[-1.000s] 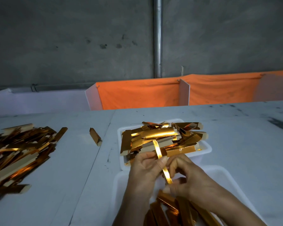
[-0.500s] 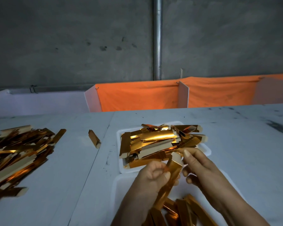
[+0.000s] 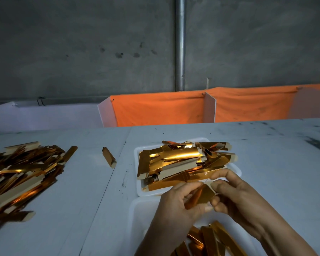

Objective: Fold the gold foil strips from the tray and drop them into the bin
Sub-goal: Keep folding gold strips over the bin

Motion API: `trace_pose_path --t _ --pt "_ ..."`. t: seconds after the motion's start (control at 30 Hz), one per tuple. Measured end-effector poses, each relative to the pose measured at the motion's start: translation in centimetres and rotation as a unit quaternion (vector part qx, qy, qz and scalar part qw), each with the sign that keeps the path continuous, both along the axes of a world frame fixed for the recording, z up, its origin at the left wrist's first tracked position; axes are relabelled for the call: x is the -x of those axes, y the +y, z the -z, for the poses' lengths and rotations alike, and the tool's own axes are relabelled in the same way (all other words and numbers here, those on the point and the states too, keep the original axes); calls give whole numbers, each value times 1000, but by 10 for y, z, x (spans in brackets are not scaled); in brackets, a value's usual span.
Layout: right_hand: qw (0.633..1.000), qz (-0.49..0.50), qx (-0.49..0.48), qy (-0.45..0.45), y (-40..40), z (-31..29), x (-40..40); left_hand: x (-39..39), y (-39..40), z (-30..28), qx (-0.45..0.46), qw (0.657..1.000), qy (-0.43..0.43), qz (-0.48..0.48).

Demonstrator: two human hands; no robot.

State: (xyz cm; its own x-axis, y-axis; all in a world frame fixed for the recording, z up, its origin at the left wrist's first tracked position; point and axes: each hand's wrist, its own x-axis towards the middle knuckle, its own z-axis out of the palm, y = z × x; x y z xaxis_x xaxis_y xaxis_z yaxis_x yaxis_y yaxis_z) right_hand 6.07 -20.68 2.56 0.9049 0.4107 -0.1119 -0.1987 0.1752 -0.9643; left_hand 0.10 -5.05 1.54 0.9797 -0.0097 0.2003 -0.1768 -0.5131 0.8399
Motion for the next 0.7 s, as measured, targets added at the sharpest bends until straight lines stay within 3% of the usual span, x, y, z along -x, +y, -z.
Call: trace_pose_path --t 0.13,0.23,0.43,0.7 --pt "986 25 107 -124 3 3 3 -2 -2 5 -93 993 -48 -50" --pt "974 10 164 -156 5 2 6 -5 -2 8 -142 983 -78 -82" --pt "983 -43 149 -102 10 6 7 -5 -5 15 -197 969 -124 -83" --pt "996 -45 68 -40 11 8 6 -4 -2 10 -114 984 -113 -77"
